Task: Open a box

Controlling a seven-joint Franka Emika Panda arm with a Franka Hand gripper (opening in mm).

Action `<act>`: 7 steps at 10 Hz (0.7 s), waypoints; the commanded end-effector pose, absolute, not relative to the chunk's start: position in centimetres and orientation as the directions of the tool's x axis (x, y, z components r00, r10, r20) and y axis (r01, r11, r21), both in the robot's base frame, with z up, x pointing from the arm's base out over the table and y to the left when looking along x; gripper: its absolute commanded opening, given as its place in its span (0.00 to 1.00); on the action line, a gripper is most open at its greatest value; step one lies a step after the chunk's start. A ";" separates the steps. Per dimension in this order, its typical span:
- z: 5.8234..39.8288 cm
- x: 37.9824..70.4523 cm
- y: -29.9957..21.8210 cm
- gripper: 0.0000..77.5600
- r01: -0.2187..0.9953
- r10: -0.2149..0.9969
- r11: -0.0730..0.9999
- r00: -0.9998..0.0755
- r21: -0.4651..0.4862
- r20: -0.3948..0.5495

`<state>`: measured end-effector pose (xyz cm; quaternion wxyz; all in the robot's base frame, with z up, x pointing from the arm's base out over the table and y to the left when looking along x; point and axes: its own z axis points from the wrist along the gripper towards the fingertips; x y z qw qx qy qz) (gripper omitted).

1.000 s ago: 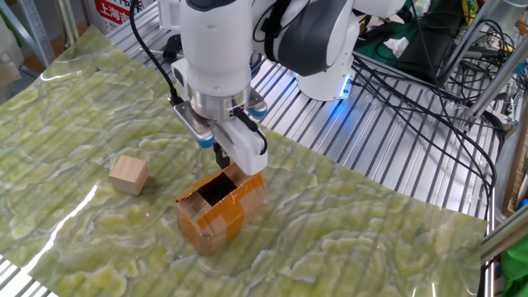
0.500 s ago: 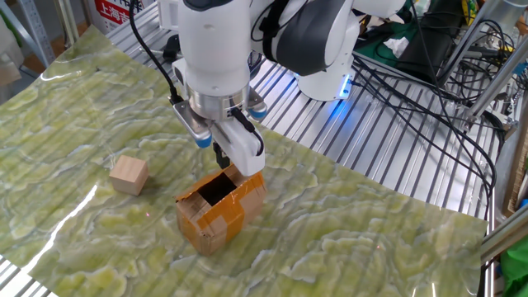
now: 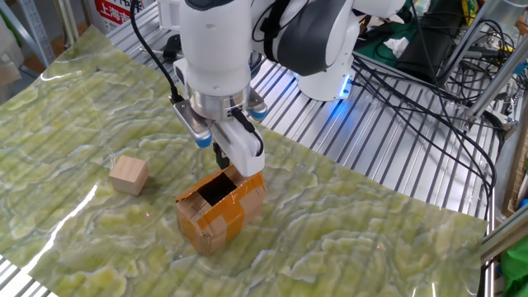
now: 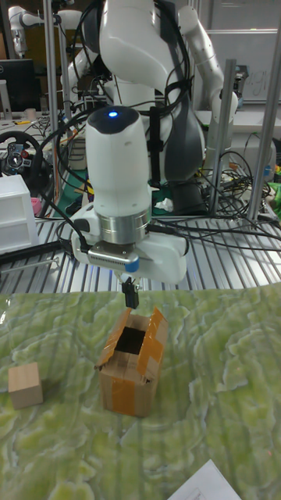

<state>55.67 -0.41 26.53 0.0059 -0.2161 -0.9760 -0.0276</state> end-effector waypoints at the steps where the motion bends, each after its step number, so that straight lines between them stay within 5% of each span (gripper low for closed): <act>1: 25.2 56.3 -0.8 0.00 0.421 0.421 0.906 -0.907 0.055 0.015; 7: 22.1 57.2 -0.5 0.00 0.441 0.442 0.895 -0.897 0.067 0.006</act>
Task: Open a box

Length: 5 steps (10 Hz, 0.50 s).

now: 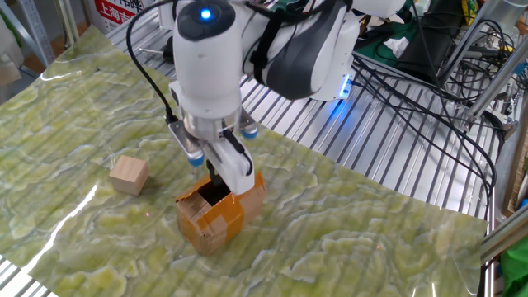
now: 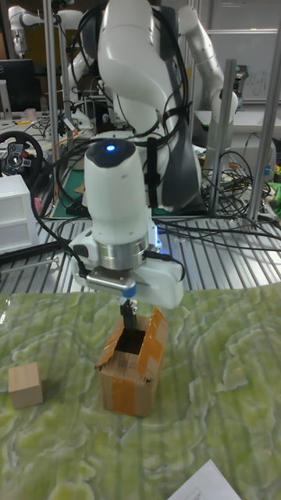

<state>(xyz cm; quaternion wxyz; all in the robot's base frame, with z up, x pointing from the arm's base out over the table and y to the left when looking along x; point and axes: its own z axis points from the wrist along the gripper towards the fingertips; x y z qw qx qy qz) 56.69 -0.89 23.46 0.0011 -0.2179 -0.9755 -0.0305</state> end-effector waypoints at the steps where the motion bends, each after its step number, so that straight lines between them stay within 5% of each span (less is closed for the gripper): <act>1: 21.8 57.3 -0.4 0.00 0.443 0.444 0.894 -0.896 0.070 0.006; 5: 20.7 57.3 -0.2 0.00 0.449 0.451 0.890 -0.893 0.078 -0.004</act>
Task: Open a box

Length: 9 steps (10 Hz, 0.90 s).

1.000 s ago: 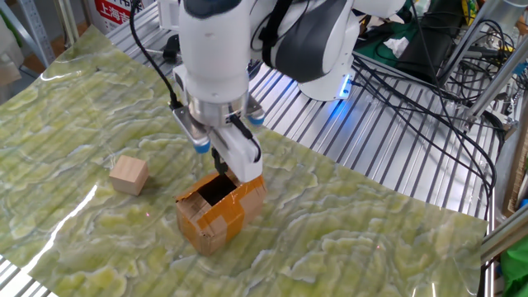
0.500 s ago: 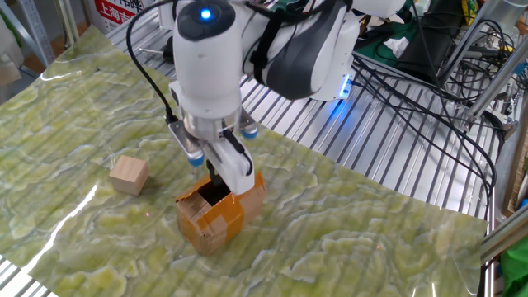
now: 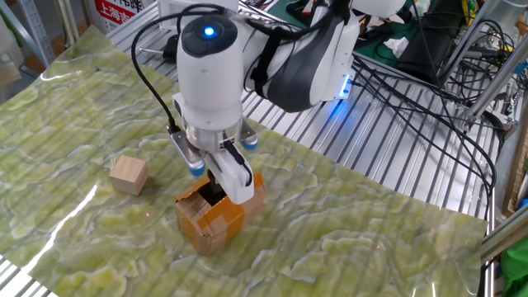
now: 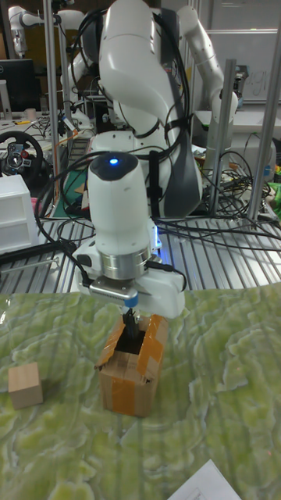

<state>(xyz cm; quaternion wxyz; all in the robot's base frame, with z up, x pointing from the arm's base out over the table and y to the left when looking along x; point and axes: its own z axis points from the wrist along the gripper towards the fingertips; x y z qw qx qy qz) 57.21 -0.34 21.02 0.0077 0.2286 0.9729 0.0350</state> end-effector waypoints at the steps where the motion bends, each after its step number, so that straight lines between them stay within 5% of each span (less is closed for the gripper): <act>1: 20.6 57.4 -0.2 0.00 0.450 0.452 0.889 -0.892 0.082 -0.002; 9: 18.7 56.5 -1.5 0.00 0.420 0.422 0.905 -0.907 0.064 -0.016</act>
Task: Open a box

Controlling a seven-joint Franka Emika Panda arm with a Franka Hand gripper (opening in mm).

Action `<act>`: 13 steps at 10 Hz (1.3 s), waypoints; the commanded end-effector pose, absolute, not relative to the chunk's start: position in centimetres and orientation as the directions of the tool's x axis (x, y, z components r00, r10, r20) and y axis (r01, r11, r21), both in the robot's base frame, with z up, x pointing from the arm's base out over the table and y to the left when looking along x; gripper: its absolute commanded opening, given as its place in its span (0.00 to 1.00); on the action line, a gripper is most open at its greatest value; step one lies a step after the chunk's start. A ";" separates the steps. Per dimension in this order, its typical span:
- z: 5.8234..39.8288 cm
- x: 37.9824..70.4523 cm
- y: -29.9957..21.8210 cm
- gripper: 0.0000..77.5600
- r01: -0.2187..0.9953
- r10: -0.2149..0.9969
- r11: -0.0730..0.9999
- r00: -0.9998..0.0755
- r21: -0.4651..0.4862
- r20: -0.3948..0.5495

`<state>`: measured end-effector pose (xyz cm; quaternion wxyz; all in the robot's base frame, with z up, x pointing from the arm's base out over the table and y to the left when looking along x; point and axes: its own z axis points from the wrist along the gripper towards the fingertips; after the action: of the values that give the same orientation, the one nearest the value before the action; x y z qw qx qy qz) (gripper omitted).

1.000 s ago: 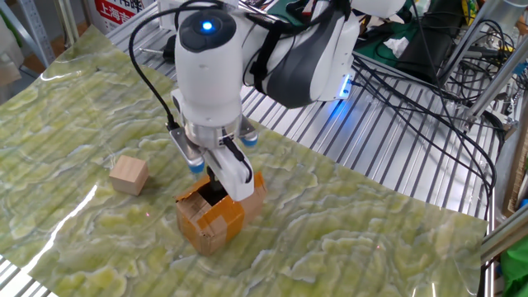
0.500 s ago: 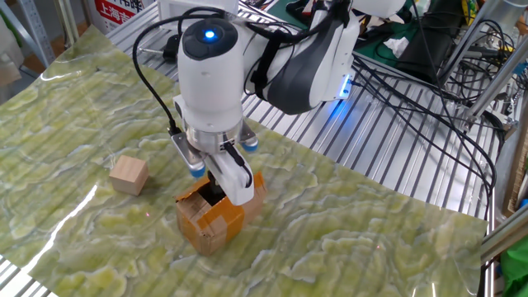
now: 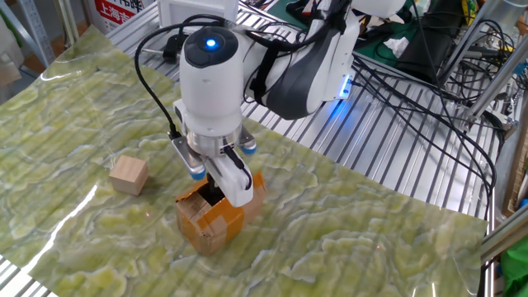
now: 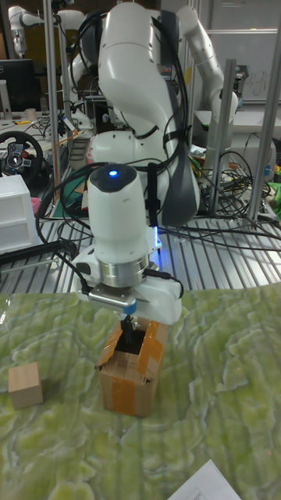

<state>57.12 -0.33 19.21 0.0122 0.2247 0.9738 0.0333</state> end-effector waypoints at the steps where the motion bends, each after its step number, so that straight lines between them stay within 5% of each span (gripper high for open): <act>1: 18.6 56.3 -2.0 0.00 0.425 0.426 0.903 -0.904 0.059 -0.011; 13: 20.8 55.8 -4.6 0.00 0.349 0.349 0.937 -0.937 -0.013 -0.029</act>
<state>55.76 -4.08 20.86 0.0095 0.1818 0.9832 -0.0102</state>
